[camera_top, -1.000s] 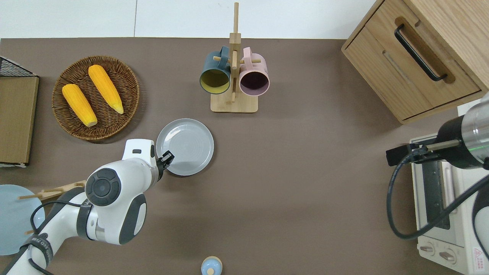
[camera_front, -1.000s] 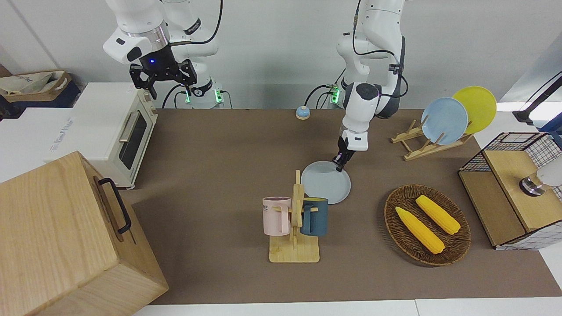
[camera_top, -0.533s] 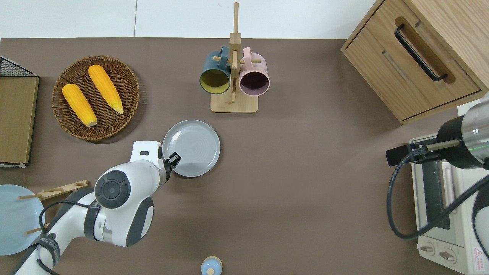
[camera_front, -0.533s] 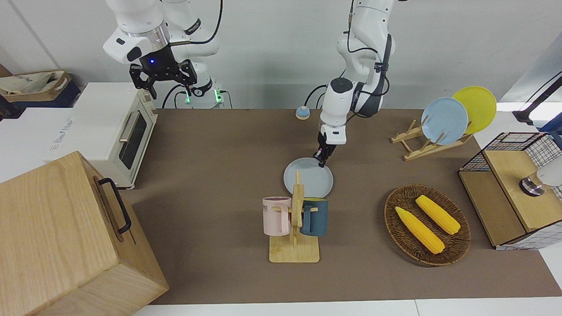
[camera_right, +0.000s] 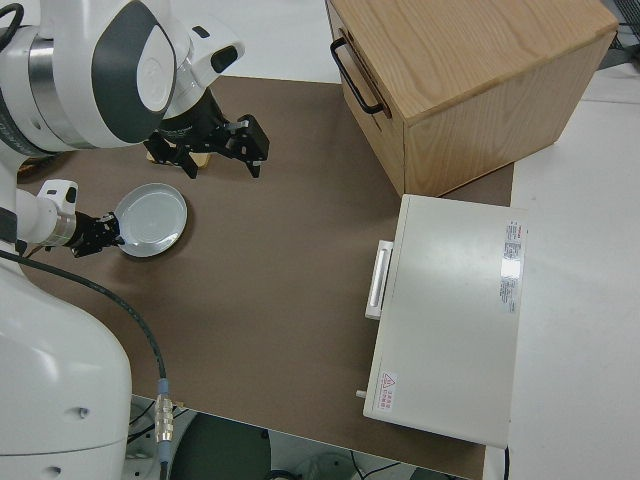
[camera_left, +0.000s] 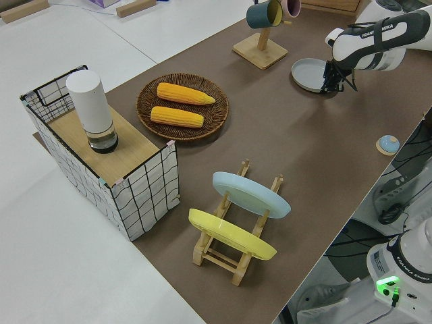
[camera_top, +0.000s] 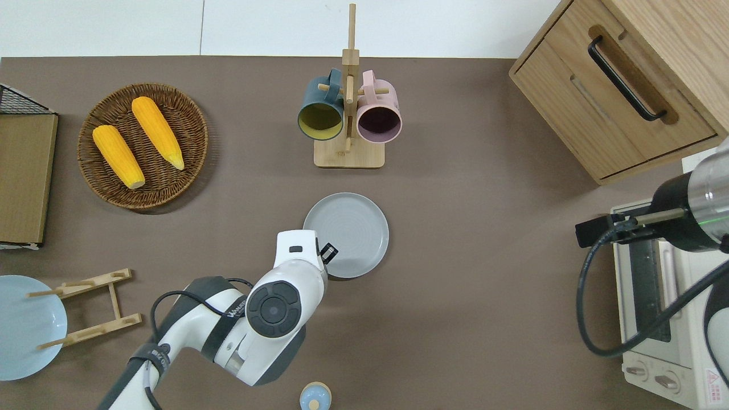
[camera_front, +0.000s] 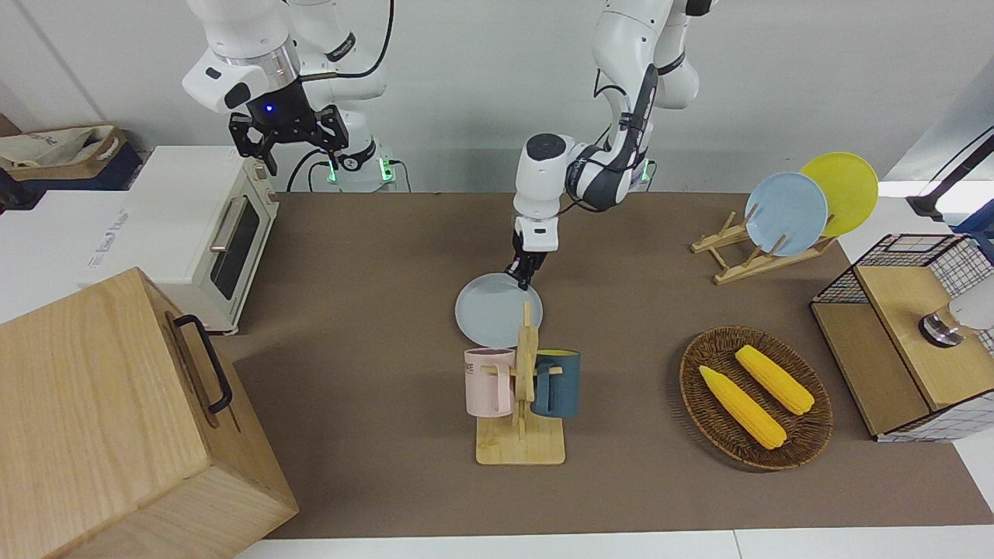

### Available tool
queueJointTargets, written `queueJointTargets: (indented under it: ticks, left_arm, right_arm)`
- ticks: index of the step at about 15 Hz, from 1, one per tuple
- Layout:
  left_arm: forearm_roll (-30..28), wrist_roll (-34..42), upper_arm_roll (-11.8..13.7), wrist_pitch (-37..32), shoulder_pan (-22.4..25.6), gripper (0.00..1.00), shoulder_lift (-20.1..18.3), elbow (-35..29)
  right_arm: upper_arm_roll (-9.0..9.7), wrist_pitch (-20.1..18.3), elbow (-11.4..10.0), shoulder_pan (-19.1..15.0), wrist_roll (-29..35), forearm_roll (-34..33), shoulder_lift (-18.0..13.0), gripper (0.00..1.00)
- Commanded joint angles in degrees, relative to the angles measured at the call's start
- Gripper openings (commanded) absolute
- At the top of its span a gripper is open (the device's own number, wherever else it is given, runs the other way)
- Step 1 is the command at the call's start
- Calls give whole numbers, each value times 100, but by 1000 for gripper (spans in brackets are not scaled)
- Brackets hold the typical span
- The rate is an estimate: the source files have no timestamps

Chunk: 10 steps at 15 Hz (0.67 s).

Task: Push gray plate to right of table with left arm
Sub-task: 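Push the gray plate with the left gripper across toward the toaster oven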

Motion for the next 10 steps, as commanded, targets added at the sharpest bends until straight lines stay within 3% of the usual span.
queueJointTargets:
  ticks: [1, 10]
  left_arm:
    - [468, -766, 65, -450, -424, 0, 631, 796]
    - [469, -1488, 74, -926, -1215, 0, 1282, 1896]
  right_arm:
    - [86, -84, 46, -116, 5, 59, -17, 983]
    - [77, -84, 46, -116, 14, 59, -17, 983]
